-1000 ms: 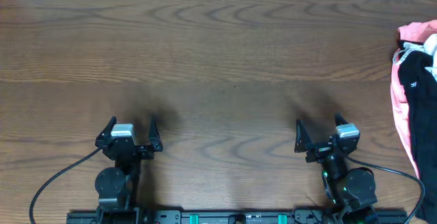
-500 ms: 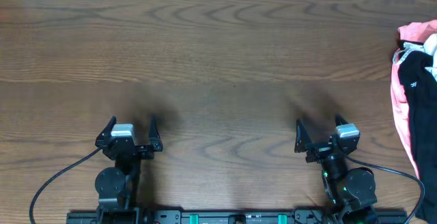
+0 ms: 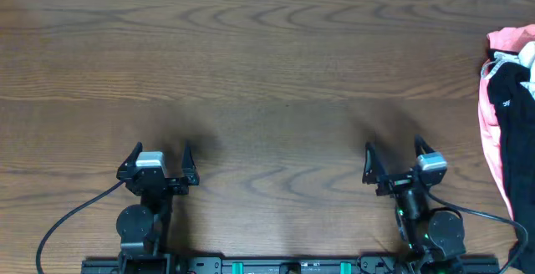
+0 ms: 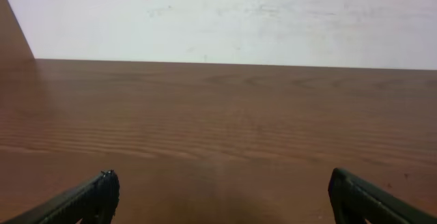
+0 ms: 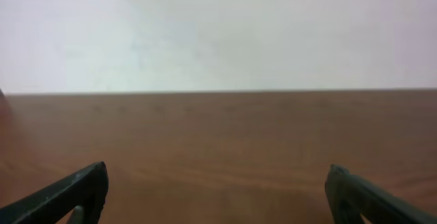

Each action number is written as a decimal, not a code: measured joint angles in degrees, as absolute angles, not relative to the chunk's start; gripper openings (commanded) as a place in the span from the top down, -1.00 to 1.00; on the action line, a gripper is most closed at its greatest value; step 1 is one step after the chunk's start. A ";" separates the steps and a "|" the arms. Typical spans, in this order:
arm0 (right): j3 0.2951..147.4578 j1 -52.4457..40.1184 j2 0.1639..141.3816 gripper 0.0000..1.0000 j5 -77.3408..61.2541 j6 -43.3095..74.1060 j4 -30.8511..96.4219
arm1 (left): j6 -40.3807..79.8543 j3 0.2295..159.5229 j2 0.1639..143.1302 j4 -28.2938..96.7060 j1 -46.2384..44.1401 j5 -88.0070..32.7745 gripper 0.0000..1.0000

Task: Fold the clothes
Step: 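Reach the right gripper into the clothes pile and grasp the white shirt, then pull the white shirt out of the pile toward table center with right gripper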

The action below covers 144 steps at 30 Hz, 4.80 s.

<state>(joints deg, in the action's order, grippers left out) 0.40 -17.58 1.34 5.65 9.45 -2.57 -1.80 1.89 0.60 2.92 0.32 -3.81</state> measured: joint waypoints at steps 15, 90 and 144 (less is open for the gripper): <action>26.04 -17.58 6.17 -0.99 11.38 12.19 14.96 | -1.83 1.87 0.62 2.90 0.32 -3.81 -0.96; 88.92 37.01 112.77 -0.79 5.52 -4.91 21.19 | -1.98 1.85 0.64 2.83 0.32 -3.60 -0.96; 88.92 37.69 125.40 0.53 -1.63 -7.84 5.06 | -1.98 1.85 0.64 2.83 0.32 -3.60 -0.96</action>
<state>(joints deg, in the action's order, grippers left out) 88.92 37.69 125.40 -1.63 -7.84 5.06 -1.98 1.85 0.64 2.83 0.32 -3.60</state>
